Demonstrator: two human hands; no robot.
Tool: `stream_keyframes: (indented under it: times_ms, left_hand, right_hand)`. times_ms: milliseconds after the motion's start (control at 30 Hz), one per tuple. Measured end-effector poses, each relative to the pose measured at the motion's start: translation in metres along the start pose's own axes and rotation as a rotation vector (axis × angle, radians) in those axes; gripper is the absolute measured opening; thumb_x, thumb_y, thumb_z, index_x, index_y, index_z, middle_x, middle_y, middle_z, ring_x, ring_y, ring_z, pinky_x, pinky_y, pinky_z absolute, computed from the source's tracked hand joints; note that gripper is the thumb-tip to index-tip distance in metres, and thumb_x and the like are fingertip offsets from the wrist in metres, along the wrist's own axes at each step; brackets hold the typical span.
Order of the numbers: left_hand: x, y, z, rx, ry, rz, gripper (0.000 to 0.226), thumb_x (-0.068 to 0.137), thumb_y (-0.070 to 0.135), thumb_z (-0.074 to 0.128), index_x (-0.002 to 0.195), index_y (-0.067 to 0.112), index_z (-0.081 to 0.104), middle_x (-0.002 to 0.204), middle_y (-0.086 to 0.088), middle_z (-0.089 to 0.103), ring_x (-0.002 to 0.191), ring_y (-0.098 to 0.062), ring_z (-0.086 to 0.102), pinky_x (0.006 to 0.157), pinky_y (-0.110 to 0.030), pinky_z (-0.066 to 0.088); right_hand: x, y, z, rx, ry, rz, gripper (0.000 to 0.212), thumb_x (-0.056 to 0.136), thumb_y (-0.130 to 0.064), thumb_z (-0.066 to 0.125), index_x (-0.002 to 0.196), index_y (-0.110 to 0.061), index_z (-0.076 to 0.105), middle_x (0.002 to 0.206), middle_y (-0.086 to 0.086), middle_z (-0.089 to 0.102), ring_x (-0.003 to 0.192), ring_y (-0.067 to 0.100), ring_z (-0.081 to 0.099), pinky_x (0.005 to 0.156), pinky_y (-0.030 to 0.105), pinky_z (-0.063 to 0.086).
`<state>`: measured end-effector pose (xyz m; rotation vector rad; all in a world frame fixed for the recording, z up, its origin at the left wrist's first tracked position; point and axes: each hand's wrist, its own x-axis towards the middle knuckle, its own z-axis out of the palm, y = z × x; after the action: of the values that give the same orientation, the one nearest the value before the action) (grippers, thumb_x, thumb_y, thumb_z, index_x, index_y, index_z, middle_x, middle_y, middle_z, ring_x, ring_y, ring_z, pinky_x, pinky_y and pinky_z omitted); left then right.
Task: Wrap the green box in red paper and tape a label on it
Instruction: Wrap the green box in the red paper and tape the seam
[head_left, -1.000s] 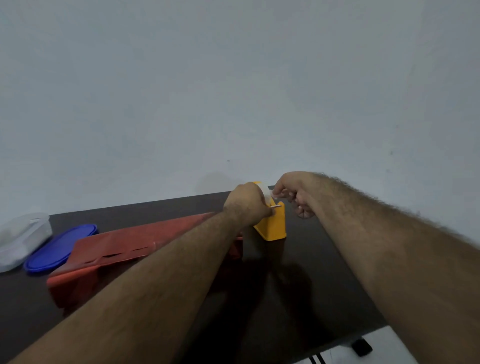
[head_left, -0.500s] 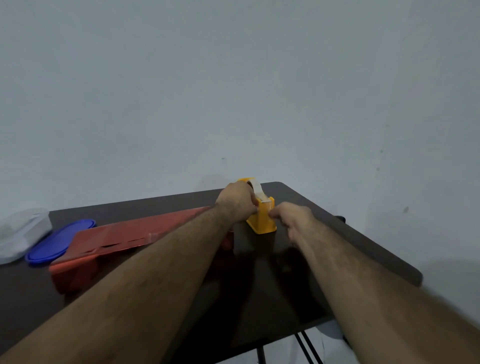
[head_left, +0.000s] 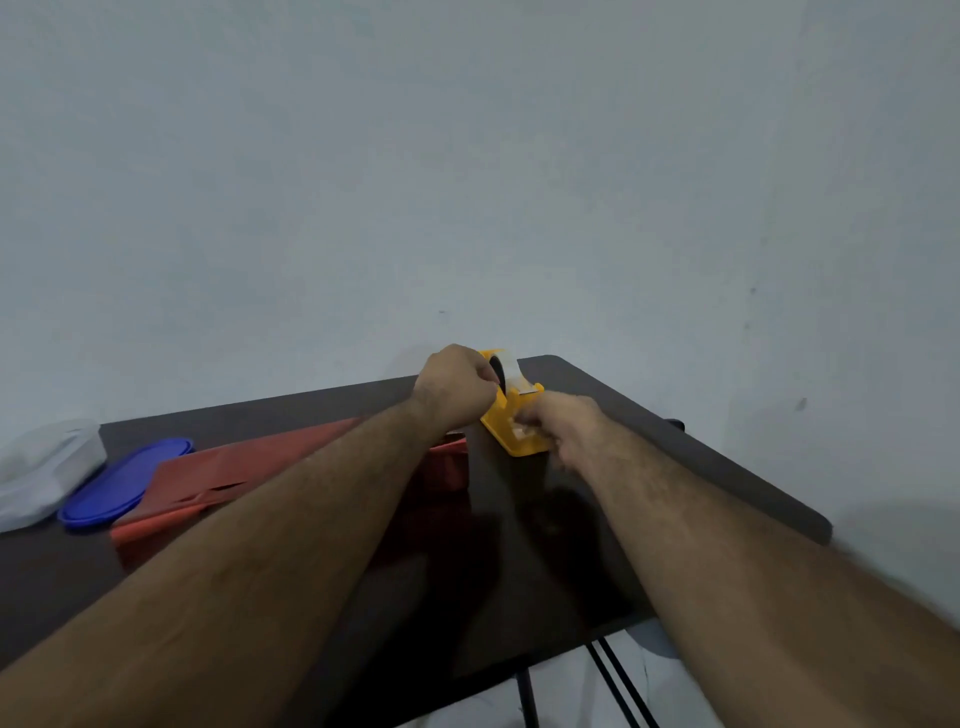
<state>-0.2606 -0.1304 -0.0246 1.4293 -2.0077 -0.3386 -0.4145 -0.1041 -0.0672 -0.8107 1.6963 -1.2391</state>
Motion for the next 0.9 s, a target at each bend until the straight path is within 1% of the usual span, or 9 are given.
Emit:
stream_keyframes:
  times_ms: [33, 100, 167, 267, 333, 500, 667, 833, 900]
  left_hand:
    - [0.0, -0.001, -0.004, -0.089, 0.02, -0.035, 0.019, 0.086, 0.008, 0.064, 0.077, 0.018, 0.077, 0.088, 0.002, 0.077, 0.084, -0.013, 0.069, 0.073, -0.026, 0.056]
    - [-0.002, -0.004, -0.015, -0.321, 0.061, -0.134, 0.016, 0.088, 0.012, 0.064, 0.082, 0.006, 0.078, 0.081, -0.006, 0.078, 0.075, -0.021, 0.067, 0.068, -0.03, 0.053]
    - [-0.009, -0.007, -0.03, -0.562, 0.056, -0.239, 0.028, 0.097, 0.025, 0.065, 0.09, 0.0, 0.075, 0.083, -0.012, 0.078, 0.072, -0.026, 0.066, 0.067, -0.033, 0.05]
    - [-0.032, -0.015, -0.063, -0.794, -0.073, -0.297, 0.043, 0.098, 0.047, 0.066, 0.1, 0.005, 0.075, 0.094, -0.012, 0.08, 0.079, -0.023, 0.073, 0.073, -0.035, 0.055]
    - [-0.049, -0.023, -0.083, -0.879, -0.095, -0.234, 0.034, 0.096, 0.041, 0.071, 0.101, 0.007, 0.074, 0.094, -0.009, 0.079, 0.085, -0.022, 0.072, 0.081, -0.036, 0.056]
    - [-0.083, -0.055, -0.129, -0.957, 0.07, -0.114, 0.007, 0.094, 0.015, 0.077, 0.097, 0.009, 0.076, 0.095, -0.011, 0.078, 0.085, -0.02, 0.07, 0.079, -0.035, 0.054]
    - [-0.108, -0.081, -0.171, -0.917, 0.09, -0.051, 0.022, 0.093, 0.023, 0.08, 0.11, 0.009, 0.079, 0.104, -0.007, 0.076, 0.092, -0.018, 0.067, 0.083, -0.035, 0.052]
    - [-0.127, -0.1, -0.197, -0.792, 0.16, -0.052, 0.002, 0.094, 0.011, 0.076, 0.096, 0.011, 0.076, 0.097, -0.005, 0.071, 0.094, -0.018, 0.064, 0.083, -0.036, 0.053]
    - [-0.132, -0.107, -0.203, -0.768, 0.164, -0.068, 0.005, 0.095, 0.006, 0.072, 0.094, 0.01, 0.075, 0.095, -0.004, 0.074, 0.094, -0.017, 0.067, 0.083, -0.036, 0.054]
  right_hand:
    - [-0.007, -0.006, 0.002, 0.042, -0.101, 0.02, 0.02, 0.078, -0.016, 0.083, 0.084, -0.017, 0.064, 0.069, -0.002, 0.051, 0.051, 0.015, 0.044, 0.046, 0.025, 0.033]
    - [-0.019, -0.019, 0.007, 0.151, -0.236, 0.0, 0.031, 0.083, -0.021, 0.08, 0.073, -0.025, 0.051, 0.057, -0.007, 0.036, 0.041, 0.011, 0.025, 0.042, 0.023, 0.022]
    - [-0.031, -0.031, 0.013, 0.295, -0.315, -0.067, 0.033, 0.086, -0.021, 0.081, 0.073, -0.024, 0.051, 0.054, -0.008, 0.035, 0.038, 0.01, 0.022, 0.043, 0.025, 0.019]
    - [-0.055, -0.043, 0.03, 0.477, -0.376, -0.141, 0.016, 0.086, -0.02, 0.084, 0.089, -0.015, 0.069, 0.059, -0.006, 0.04, 0.041, 0.009, 0.024, 0.045, 0.026, 0.022]
    - [-0.068, -0.049, 0.046, 0.547, -0.406, -0.177, 0.017, 0.086, -0.02, 0.084, 0.095, -0.014, 0.071, 0.061, -0.006, 0.042, 0.041, 0.01, 0.025, 0.044, 0.026, 0.023]
    - [-0.113, -0.062, 0.095, 0.553, -0.483, -0.223, 0.009, 0.087, -0.017, 0.084, 0.089, -0.015, 0.076, 0.063, -0.005, 0.043, 0.042, 0.009, 0.026, 0.046, 0.027, 0.022]
    - [-0.142, -0.065, 0.133, 0.539, -0.533, -0.231, 0.007, 0.086, -0.02, 0.084, 0.09, -0.017, 0.08, 0.067, -0.006, 0.048, 0.045, 0.008, 0.028, 0.047, 0.026, 0.025]
    - [-0.165, -0.062, 0.16, 0.533, -0.597, -0.231, 0.009, 0.086, -0.018, 0.085, 0.094, -0.017, 0.082, 0.064, -0.007, 0.048, 0.045, 0.008, 0.029, 0.047, 0.026, 0.027]
    - [-0.173, -0.06, 0.167, 0.52, -0.609, -0.243, 0.011, 0.086, -0.018, 0.084, 0.097, -0.016, 0.082, 0.065, -0.007, 0.049, 0.046, 0.008, 0.03, 0.046, 0.026, 0.028]
